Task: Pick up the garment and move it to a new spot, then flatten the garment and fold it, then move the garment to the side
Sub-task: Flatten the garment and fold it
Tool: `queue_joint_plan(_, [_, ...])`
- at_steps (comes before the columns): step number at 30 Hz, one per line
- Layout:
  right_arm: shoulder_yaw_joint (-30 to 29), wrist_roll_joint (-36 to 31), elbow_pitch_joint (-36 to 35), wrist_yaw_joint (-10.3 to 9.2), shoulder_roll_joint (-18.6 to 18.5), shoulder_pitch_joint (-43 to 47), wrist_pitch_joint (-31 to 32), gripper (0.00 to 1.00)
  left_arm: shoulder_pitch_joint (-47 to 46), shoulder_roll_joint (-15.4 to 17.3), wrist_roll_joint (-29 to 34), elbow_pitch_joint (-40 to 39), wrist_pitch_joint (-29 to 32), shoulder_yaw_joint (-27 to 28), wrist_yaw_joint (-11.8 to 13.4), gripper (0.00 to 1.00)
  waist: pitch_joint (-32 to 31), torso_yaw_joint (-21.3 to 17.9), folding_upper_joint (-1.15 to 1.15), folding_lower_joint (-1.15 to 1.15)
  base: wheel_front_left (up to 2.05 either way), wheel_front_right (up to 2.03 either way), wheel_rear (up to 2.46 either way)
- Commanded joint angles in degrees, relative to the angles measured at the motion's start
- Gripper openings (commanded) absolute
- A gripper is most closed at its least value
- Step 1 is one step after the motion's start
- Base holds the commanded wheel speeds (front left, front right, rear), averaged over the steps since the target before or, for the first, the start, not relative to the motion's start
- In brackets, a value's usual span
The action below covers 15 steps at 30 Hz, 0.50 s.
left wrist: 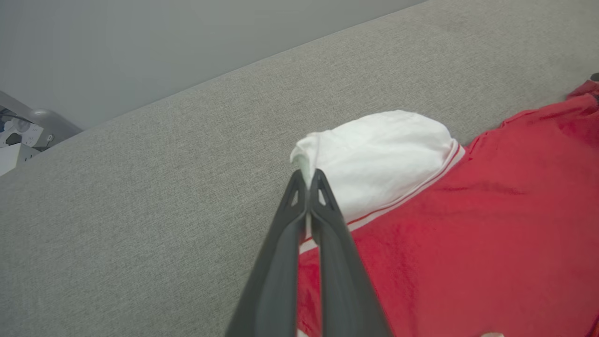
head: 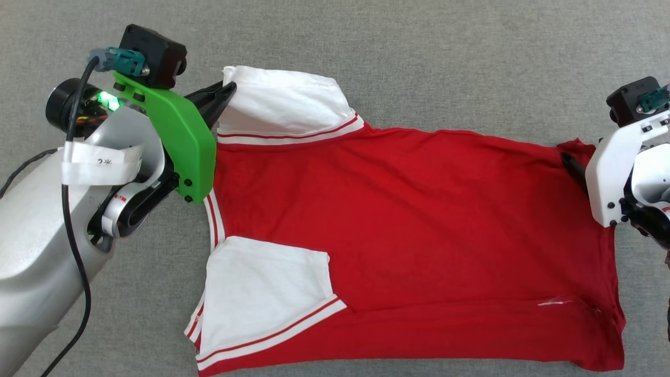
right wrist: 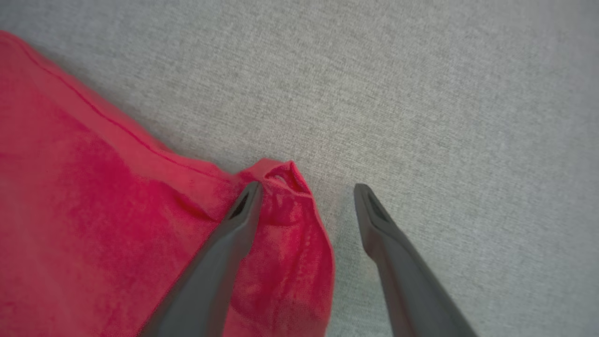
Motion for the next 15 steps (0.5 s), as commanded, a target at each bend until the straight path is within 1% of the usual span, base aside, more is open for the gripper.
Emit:
queue_joint_plan(1, [0.74,0.74,0.64,-0.04,-0.4,-1.18,0.39,1.0,0.87,0.29,0.79,-0.42,0.08,0.07,0.36,0.0,0.77,0.59,0.0,0.0,0.0,0.0,0.0])
queue_joint_plan(5, [3.07,1.88,2.44,-0.04,-0.86,-1.85,1.07,1.0,0.82,0.36,0.79,-0.59,-0.18,0.13,0.33,0.0,1.36,0.77,0.0,0.0,0.0,0.0,0.0])
queue_joint_plan(6, [3.51,2.19,2.93,-0.04,-0.93,-1.85,1.31,0.95,0.81,0.37,0.82,-0.48,-0.26,0.11,0.28,0.0,1.41,0.81,0.0,0.0,0.0,0.0,0.0])
queue_joint_plan(7, [3.95,2.48,3.4,-0.04,-1.06,-1.93,1.29,0.46,0.79,0.36,0.87,-0.28,-0.35,0.08,0.24,0.0,1.46,0.85,0.0,0.0,0.0,0.0,0.0])
queue_joint_plan(8, [4.11,2.64,3.78,-0.04,-1.14,-2.03,1.01,0.19,0.82,0.31,0.82,-0.07,-0.42,0.09,0.25,0.0,1.47,0.89,0.0,0.0,0.0,0.0,0.0])
queue_joint_plan(9, [4.1,2.88,4.37,-0.04,-1.12,-2.14,0.59,0.0,0.9,0.21,0.69,0.25,-0.55,0.12,0.25,0.0,1.42,0.92,0.0,0.0,0.0,0.0,0.0])
queue_joint_plan(15, [1.64,4.43,7.84,-0.04,0.18,-2.46,-3.4,0.0,1.89,0.13,0.4,3.08,-1.59,-0.01,0.04,0.0,-0.1,0.62,0.0,0.0,0.0,0.0,0.0])
